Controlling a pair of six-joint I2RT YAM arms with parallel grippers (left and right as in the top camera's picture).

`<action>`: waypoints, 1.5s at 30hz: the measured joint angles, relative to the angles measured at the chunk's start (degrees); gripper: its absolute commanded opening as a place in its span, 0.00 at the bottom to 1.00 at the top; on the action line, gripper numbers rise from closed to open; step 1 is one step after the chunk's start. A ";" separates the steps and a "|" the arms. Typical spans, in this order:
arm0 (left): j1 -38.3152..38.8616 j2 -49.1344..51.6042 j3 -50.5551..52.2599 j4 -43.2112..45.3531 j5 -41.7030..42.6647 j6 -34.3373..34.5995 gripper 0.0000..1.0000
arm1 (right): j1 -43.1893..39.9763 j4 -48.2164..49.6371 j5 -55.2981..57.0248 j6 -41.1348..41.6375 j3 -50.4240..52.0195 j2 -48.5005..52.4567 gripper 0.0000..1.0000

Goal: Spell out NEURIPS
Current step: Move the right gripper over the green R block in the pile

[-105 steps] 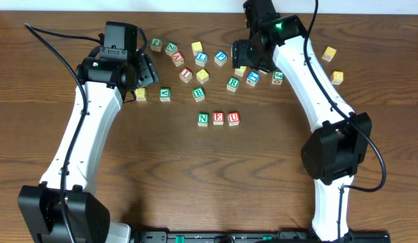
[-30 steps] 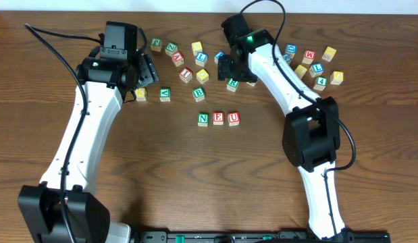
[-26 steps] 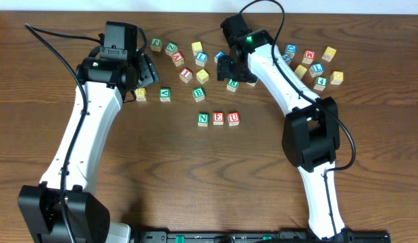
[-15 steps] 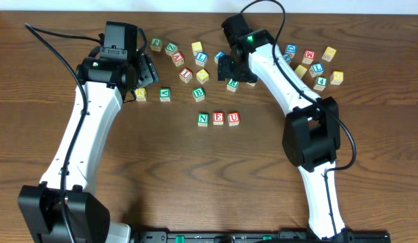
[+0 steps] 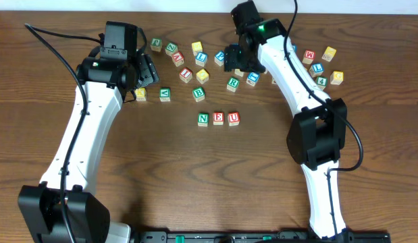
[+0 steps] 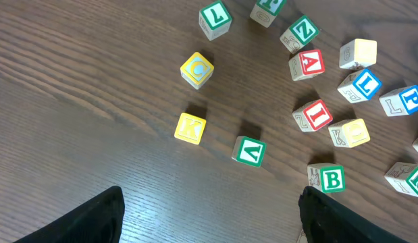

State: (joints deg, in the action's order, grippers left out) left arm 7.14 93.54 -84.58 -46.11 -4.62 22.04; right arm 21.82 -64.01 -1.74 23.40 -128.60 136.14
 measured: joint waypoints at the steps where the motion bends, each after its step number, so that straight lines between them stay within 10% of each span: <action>1: 0.00 0.00 0.00 0.00 0.00 0.00 0.82 | 0.02 0.00 0.00 -0.02 -0.15 0.00 0.72; 34: 0.00 0.00 0.00 0.02 0.00 0.00 0.81 | 2.19 0.61 -0.17 7.21 2.32 4.98 0.59; 45: 0.00 0.00 0.00 0.00 0.00 0.00 0.81 | 2.38 1.57 -0.46 8.15 2.69 6.95 0.39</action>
State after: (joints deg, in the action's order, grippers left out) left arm 7.14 93.54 -84.58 -46.11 -4.62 22.04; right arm 24.21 -62.43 -2.20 31.55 -125.91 143.09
